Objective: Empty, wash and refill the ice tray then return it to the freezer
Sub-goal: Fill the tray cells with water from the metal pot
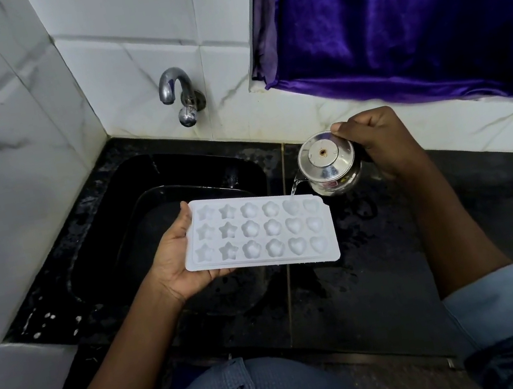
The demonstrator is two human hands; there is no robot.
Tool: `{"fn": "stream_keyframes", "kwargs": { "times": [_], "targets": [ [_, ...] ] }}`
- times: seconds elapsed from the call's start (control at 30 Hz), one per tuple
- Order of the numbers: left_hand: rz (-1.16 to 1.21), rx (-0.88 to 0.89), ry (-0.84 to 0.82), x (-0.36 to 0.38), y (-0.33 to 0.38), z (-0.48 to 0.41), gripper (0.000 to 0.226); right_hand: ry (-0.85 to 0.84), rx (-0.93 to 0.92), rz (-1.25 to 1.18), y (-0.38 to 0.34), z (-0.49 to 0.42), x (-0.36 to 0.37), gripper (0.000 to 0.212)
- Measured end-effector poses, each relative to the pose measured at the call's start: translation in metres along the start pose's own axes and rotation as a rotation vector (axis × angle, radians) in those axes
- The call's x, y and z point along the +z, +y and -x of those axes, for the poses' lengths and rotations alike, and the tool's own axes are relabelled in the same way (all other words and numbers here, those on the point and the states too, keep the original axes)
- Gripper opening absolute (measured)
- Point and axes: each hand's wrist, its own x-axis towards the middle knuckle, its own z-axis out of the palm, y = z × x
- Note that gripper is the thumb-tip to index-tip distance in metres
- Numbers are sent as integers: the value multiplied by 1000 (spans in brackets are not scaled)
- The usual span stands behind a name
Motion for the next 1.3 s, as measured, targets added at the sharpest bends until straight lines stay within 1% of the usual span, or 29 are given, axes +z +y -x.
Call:
{"fn": "stream_keyframes", "kwargs": {
  "times": [0.13, 0.23, 0.4, 0.8, 1.1, 1.3],
  "targets": [
    [-4, -9, -15, 2, -2, -1, 80, -21, -21, 13, -5, -3, 6, 58],
    [-3, -11, -22, 4, -3, -2, 79, -32, -33, 11, -7, -5, 11, 53],
    [1, -9, -48, 1, -2, -2, 79, -46, -28, 12, -11, -6, 18, 52],
    [12, -11, -19, -2, -1, 0, 78, -55, -27, 52, -15, -5, 23, 49],
    [0, -13, -25, -3, -2, 0, 79, -70, -47, 56, -17, -4, 27, 55],
    [-12, -21, -19, -3, -5, -2, 80, -79, -71, 65, -21, -6, 34, 54]
  ]
}}
